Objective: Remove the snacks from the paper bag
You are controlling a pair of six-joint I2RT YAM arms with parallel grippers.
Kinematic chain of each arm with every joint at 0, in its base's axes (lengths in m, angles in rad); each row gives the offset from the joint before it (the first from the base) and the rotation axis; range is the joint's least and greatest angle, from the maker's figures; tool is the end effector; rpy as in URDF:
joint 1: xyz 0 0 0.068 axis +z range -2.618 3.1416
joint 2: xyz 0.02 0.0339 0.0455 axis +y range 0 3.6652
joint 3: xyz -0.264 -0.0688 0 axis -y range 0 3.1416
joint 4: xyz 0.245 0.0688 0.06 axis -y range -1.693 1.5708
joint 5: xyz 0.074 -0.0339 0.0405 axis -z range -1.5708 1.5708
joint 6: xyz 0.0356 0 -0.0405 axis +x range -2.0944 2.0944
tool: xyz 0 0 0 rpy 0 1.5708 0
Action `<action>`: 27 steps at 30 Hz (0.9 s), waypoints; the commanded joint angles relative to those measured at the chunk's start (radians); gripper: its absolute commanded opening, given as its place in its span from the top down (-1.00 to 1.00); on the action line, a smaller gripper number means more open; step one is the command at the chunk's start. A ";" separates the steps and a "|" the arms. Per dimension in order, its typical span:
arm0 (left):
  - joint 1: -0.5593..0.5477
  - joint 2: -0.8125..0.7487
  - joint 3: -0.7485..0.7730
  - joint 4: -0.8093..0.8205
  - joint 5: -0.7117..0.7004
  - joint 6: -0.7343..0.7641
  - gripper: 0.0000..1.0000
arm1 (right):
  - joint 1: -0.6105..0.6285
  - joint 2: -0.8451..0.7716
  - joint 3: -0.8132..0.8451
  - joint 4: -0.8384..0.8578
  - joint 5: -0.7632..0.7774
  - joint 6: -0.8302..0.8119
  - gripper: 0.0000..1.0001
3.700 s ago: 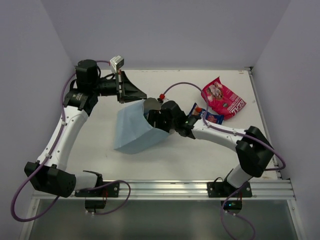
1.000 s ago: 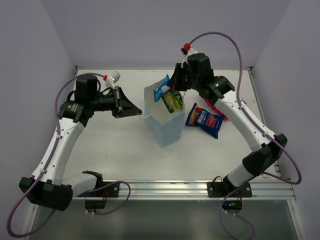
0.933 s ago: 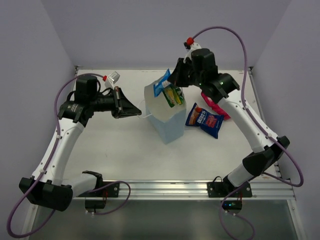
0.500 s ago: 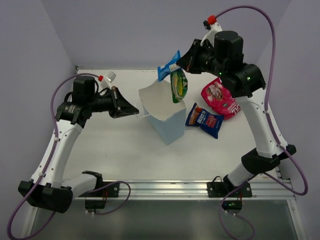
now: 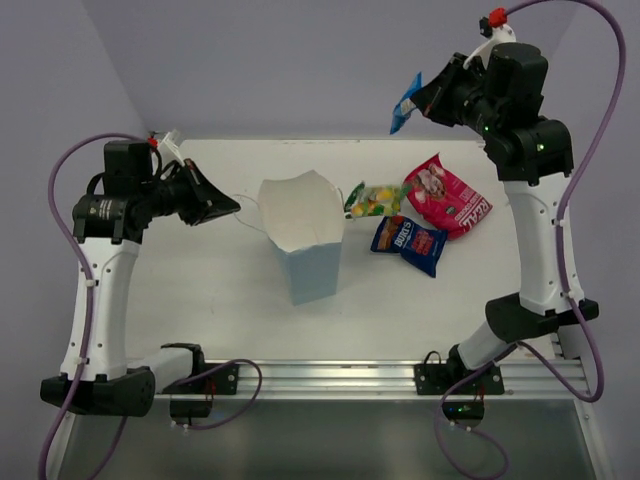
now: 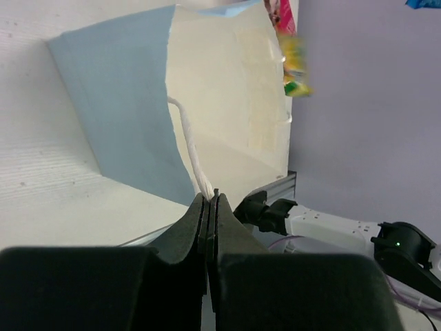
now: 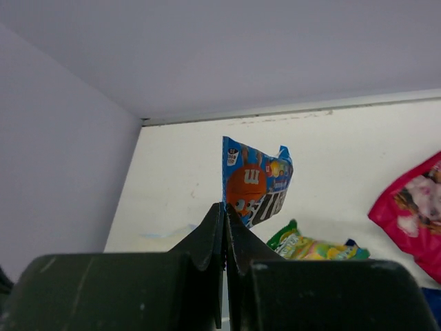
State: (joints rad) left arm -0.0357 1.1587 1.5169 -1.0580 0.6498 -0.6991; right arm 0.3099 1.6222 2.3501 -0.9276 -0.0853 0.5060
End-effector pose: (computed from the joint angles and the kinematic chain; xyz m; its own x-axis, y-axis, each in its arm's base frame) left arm 0.2001 -0.0287 0.4316 -0.8086 -0.4838 -0.3348 -0.0384 0.6112 -0.7905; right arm 0.2694 0.0895 0.5632 -0.3511 0.3947 -0.8491 -0.2438 0.8370 0.4898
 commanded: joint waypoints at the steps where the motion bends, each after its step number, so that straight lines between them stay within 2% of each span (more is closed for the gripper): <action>1: 0.033 0.024 0.077 -0.118 -0.052 0.104 1.00 | -0.046 -0.061 -0.079 0.022 0.062 -0.049 1.00; 5: 0.036 0.035 0.098 -0.165 -0.073 0.144 1.00 | -0.072 -0.108 -0.278 0.094 0.084 -0.073 1.00; 8: 0.065 0.032 0.072 -0.169 -0.055 0.139 1.00 | -0.075 -0.116 -0.369 0.124 0.101 -0.066 1.00; 13: 0.071 0.044 0.081 -0.169 -0.061 0.150 1.00 | -0.075 -0.111 -0.552 0.222 0.091 -0.040 1.00; 15: 0.074 0.052 0.098 -0.165 -0.061 0.154 1.00 | -0.075 -0.087 -0.644 0.272 0.042 -0.032 1.00; 20: 0.082 0.071 0.146 -0.166 -0.041 0.170 1.00 | -0.074 0.042 -0.710 0.331 -0.045 -0.004 1.00; 27: 0.092 0.087 0.203 -0.201 -0.056 0.197 1.00 | -0.074 0.297 -0.559 0.346 -0.209 0.023 1.00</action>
State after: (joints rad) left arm 0.0441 1.2488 1.6764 -1.2270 0.5961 -0.5396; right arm 0.2390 1.8698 1.6913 -0.6388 -0.1772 0.5003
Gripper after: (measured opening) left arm 0.027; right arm 0.010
